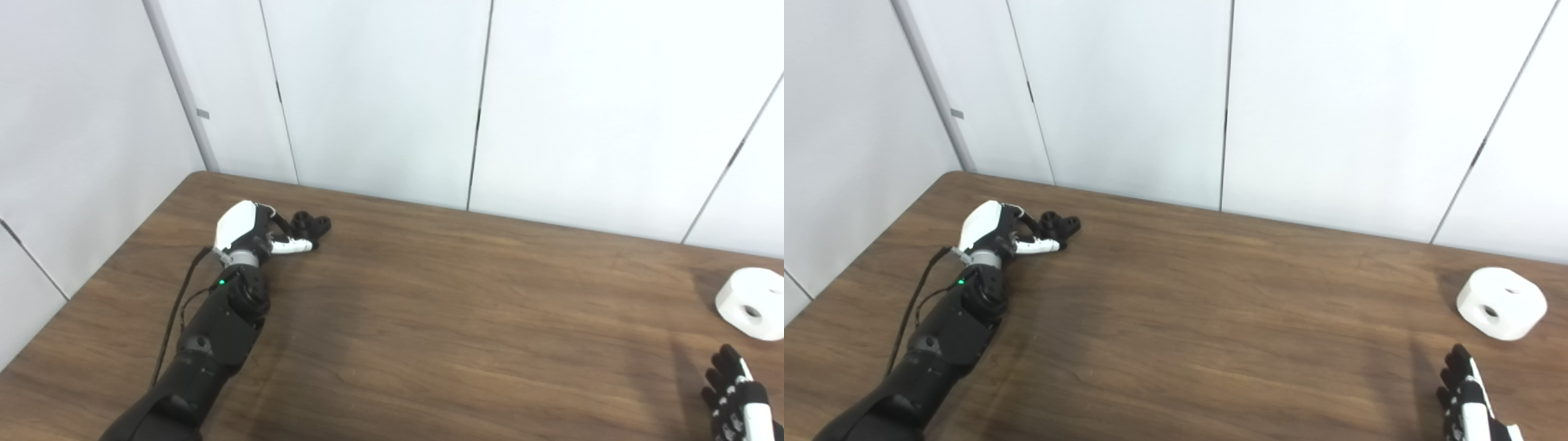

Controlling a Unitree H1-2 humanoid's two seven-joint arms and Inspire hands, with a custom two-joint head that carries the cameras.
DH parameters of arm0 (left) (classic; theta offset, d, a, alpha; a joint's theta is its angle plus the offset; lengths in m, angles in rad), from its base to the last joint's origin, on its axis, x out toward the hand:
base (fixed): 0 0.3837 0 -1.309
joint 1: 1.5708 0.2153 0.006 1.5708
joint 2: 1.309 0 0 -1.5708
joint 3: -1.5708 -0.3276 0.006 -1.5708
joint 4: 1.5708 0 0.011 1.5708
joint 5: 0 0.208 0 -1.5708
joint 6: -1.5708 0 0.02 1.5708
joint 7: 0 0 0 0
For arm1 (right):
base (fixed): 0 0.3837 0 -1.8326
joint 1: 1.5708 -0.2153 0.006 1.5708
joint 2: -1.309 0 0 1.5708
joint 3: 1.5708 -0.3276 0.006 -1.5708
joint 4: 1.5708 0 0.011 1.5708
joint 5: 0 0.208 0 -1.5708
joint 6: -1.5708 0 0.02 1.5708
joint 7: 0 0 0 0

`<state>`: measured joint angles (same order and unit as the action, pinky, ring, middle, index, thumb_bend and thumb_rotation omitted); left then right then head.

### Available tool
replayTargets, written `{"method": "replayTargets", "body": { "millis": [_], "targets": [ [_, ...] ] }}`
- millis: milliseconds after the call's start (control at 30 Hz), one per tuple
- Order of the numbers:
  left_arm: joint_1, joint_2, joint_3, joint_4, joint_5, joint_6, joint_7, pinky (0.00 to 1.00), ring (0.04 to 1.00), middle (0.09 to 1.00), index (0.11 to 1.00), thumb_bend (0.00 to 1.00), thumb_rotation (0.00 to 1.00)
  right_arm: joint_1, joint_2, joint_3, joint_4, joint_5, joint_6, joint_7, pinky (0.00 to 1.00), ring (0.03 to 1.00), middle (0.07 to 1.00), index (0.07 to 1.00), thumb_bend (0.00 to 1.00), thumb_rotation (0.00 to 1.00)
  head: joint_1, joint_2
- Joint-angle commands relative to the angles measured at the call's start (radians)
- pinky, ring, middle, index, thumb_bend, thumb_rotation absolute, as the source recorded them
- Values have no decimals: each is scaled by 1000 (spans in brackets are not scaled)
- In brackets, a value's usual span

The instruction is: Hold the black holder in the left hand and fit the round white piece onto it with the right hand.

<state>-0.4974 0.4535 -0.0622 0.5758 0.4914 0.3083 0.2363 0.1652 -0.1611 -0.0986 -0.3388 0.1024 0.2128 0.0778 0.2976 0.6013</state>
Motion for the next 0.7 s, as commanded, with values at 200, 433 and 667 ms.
{"method": "replayTargets", "body": {
  "millis": [200,433,667],
  "targets": [
    [-13,28,-21,7,20,-29,6,1000,898,777,483,520,43,8,-12,-11,-24,17,-19,9,1000,1000,1000,1000,541,1000,0,4],
    [-14,27,-35,19,25,-47,11,997,885,776,484,520,43,6,-15,-13,-23,13,-19,7,1000,1000,1000,1000,548,1000,-1,5],
    [-11,27,-46,24,27,-65,9,999,889,779,485,519,42,3,-13,-11,-24,6,-19,3,1000,1000,1000,1000,574,1000,-7,4]
  ]
}}
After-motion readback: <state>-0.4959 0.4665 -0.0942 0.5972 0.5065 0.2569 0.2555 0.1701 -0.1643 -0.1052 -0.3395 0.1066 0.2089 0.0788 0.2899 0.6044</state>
